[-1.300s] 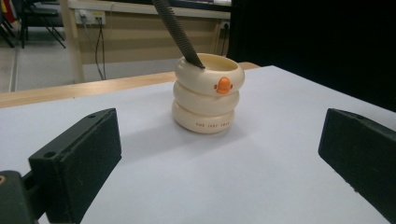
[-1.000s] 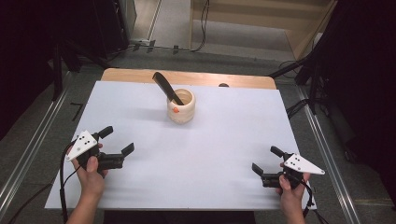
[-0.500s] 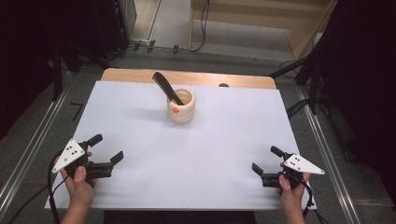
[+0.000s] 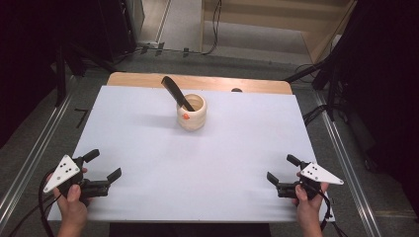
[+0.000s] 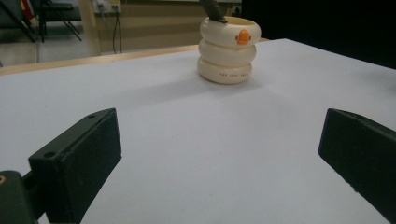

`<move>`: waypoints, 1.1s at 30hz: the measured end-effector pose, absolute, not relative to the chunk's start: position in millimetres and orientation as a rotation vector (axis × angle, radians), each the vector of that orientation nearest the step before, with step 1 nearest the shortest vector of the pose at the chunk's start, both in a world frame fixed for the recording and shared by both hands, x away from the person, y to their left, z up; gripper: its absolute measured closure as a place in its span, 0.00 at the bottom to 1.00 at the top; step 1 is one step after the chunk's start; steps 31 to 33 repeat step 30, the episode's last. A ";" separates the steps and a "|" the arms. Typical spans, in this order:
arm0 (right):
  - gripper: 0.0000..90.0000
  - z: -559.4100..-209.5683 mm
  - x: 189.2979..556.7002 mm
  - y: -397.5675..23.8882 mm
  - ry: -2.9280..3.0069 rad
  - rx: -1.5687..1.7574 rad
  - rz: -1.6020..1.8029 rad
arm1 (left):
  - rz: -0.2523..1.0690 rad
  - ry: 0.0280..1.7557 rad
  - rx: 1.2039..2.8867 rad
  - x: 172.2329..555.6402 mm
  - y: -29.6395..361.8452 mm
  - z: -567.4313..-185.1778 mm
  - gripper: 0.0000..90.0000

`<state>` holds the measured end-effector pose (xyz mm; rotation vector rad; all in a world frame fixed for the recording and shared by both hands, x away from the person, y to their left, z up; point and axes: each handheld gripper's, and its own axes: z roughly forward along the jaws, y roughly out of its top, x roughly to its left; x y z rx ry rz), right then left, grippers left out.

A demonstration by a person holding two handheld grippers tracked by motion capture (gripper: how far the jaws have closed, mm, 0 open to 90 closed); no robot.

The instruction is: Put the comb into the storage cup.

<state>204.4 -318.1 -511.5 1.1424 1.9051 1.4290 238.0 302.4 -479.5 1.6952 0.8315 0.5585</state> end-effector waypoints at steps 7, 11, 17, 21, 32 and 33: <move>0.00 -512.0 205.3 -319.0 1.901 1.147 1.427 | 0.588 0.861 1.707 238.0 318.0 -481.5 0.00; 0.00 -512.5 206.0 -319.4 1.900 1.149 1.427 | 0.591 0.899 1.686 241.2 327.1 -483.3 0.00; 0.00 -513.4 207.8 -321.3 1.895 1.157 1.431 | 0.546 0.887 1.698 244.5 323.6 -489.9 0.00; 0.00 -513.9 208.3 -320.2 1.902 1.151 1.422 | 0.538 0.895 1.675 245.4 326.0 -491.1 0.00; 0.00 -518.3 218.8 -316.1 1.908 1.298 1.299 | 0.558 0.947 1.661 248.5 323.5 -492.8 0.00; 0.00 -518.3 218.8 -316.1 1.908 1.298 1.299 | 0.558 0.947 1.661 248.5 323.5 -492.8 0.00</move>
